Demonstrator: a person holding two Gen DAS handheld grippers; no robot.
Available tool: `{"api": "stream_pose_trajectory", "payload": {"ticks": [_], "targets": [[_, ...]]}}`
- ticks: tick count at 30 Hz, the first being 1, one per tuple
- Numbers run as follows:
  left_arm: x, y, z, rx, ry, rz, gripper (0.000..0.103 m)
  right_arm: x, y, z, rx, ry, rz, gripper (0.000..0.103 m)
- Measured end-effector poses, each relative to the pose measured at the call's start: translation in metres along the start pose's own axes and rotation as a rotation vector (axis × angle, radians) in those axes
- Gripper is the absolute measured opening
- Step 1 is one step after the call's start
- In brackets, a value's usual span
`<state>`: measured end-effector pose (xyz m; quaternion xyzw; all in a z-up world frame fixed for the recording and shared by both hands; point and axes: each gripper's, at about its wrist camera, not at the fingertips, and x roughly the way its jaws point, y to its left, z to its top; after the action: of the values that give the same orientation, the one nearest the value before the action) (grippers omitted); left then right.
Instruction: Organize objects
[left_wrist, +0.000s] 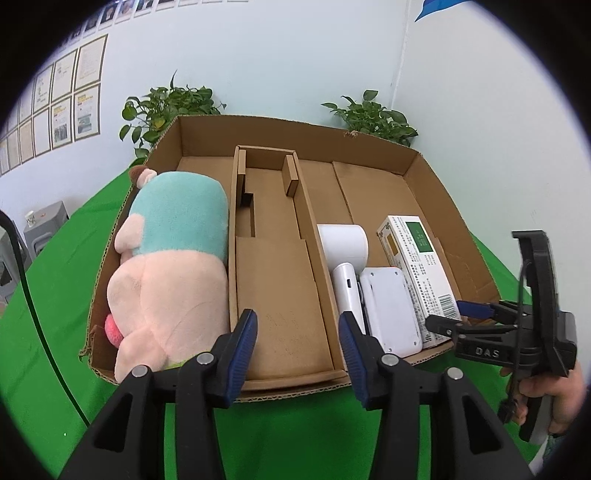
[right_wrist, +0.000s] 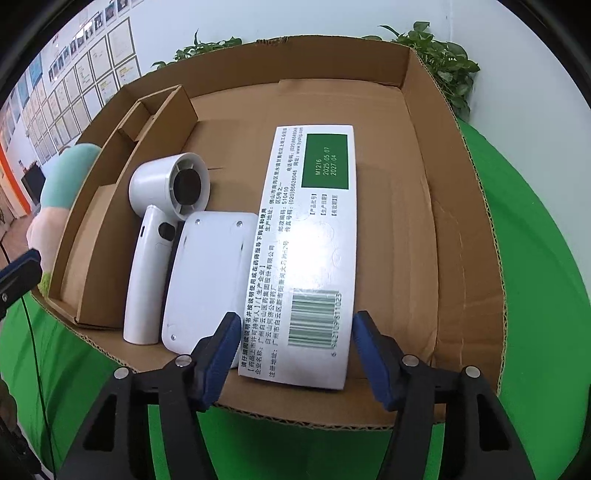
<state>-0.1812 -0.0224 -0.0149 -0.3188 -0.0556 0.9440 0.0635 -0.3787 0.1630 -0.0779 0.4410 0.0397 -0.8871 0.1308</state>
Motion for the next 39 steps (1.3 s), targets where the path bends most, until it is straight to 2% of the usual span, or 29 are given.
{"api": "stream_pose_trajectory", "payload": {"ticks": [1, 3, 4, 5, 6, 7, 9, 13, 17, 19, 24, 29, 39], "targets": [[0.001, 0.000, -0.001, 0.001, -0.012, 0.010, 0.059, -0.003, 0.002, -0.001, -0.011, -0.012, -0.006, 0.067], [-0.005, -0.001, -0.006, -0.006, -0.056, 0.047, 0.068, -0.014, 0.007, -0.006, -0.035, -0.057, -0.014, 0.082], [-0.003, -0.003, -0.007, -0.006, -0.076, 0.062, 0.076, -0.023, 0.012, -0.011, -0.048, -0.102, -0.013, 0.086], [-0.002, -0.006, -0.010, -0.006, -0.105, 0.083, 0.083, -0.032, 0.016, -0.016, -0.055, -0.144, -0.015, 0.094], [-0.003, -0.007, -0.013, -0.007, -0.125, 0.092, 0.083, -0.041, 0.021, -0.023, -0.061, -0.193, -0.017, 0.103], [-0.004, -0.010, -0.017, -0.006, -0.140, 0.096, 0.083, -0.049, 0.027, -0.031, -0.069, -0.250, -0.015, 0.103], [-0.003, -0.016, -0.023, 0.002, -0.147, 0.096, 0.083, -0.054, 0.037, -0.046, -0.088, -0.303, -0.009, 0.103], [0.007, -0.027, -0.030, 0.039, -0.132, 0.123, 0.083, -0.044, 0.045, -0.065, -0.075, -0.311, -0.017, 0.103], [0.021, -0.026, -0.034, 0.025, -0.135, 0.182, 0.083, -0.048, 0.047, -0.064, -0.047, -0.408, -0.033, 0.103], [0.027, -0.025, -0.035, 0.022, -0.133, 0.202, 0.084, -0.049, 0.048, -0.064, -0.051, -0.424, -0.062, 0.103], [0.034, -0.025, -0.033, 0.019, -0.101, 0.209, 0.085, -0.041, 0.046, -0.059, -0.037, -0.363, -0.077, 0.103], [0.047, -0.036, -0.033, 0.072, -0.032, 0.272, 0.087, -0.033, 0.041, -0.056, -0.007, -0.328, -0.051, 0.103], [0.046, -0.033, -0.035, 0.067, -0.020, 0.269, 0.088, -0.032, 0.040, -0.059, -0.003, -0.314, -0.056, 0.103]]}}
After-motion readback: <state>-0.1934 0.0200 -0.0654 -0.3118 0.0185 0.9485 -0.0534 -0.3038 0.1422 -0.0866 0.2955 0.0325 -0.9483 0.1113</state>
